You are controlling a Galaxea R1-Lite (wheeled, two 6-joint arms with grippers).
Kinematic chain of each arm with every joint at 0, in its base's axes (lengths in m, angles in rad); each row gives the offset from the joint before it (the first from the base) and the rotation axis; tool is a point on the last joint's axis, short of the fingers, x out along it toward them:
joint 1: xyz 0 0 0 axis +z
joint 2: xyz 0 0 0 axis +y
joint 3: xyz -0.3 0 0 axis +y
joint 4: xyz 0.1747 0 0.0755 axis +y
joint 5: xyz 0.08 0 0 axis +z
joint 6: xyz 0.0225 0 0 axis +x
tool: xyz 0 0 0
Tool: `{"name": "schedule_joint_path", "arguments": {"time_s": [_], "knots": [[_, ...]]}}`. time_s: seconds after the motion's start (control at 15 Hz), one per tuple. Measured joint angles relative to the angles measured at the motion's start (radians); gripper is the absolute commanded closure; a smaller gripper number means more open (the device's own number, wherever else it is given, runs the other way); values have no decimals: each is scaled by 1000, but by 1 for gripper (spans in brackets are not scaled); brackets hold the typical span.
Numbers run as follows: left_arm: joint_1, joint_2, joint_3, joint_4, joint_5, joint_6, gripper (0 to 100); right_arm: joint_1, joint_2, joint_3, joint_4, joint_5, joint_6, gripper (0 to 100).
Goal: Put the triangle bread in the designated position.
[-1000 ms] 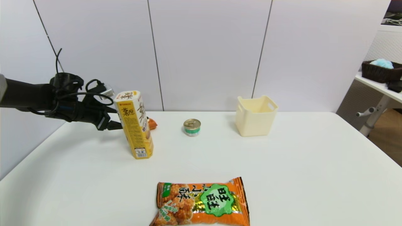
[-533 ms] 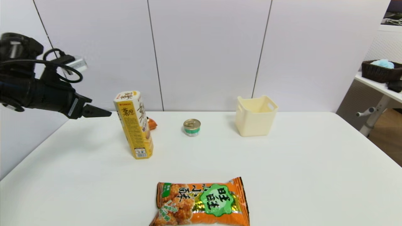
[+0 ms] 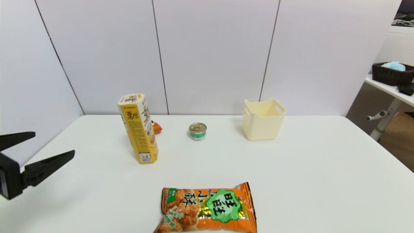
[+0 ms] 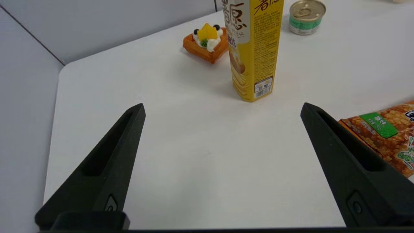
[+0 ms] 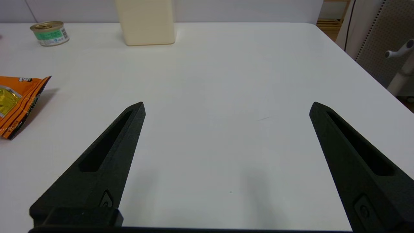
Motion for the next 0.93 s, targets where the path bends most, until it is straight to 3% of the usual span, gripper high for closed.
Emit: {"name": "schedule_joint_path", "arguments": {"time_s": [0.2,0.6,0.8,0.93], "knots": [[-4,-243,223,-140,48,-57,0,0,0,0,0,0,1,0],[-11,-685,523,-142,260,-91,0,0,0,0,0,0,0,0],[-23,-839,590,-48,269,-102,0,0,0,0,0,0,1,0],[-26,-884,601,24,217,-102,0,0,0,0,0,0,1,0]]}}
